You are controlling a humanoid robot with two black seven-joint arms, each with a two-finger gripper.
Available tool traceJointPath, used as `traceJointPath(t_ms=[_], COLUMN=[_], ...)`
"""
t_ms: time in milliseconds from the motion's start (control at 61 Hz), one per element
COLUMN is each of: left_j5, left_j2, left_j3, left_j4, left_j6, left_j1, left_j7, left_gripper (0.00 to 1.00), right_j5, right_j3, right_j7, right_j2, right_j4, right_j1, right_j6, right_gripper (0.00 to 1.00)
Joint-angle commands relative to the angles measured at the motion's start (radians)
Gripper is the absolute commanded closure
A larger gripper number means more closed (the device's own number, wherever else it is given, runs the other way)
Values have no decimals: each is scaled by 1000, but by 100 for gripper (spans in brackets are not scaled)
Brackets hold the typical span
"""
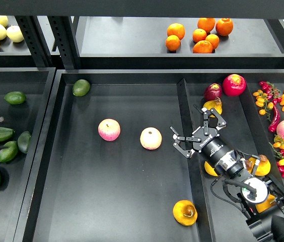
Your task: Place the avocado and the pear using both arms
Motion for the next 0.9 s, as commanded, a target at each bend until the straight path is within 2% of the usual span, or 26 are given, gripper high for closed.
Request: traceJointPath(t_ms=[0, 230, 705, 771, 886], left_j5=[0, 0, 9, 9, 12], left_j2=[-67, -179, -181, -181, -181], left_j3=[-17, -46, -26, -26, -20], left_j4=[-20, -77, -46, -45, -29], left_j6=[0, 0, 0, 0, 0], left_j1=[13, 46, 90, 90, 90], left_j7=[0, 0, 0, 0, 0], left_gripper=[16, 14, 11, 10, 9], right_j5=[-1, -3, -6, -6, -6], right_j3=[5, 8, 8, 13, 27], right_j7=[-3, -3, -6, -13, -71], right_j2=[0, 0, 0, 0, 0], right_j4=[-3, -3, 5, 16, 33], right_j1=[0, 1, 1, 1, 5], right_j6=[0, 0, 0, 0, 0], right_gripper=[1, 1, 1, 1, 1])
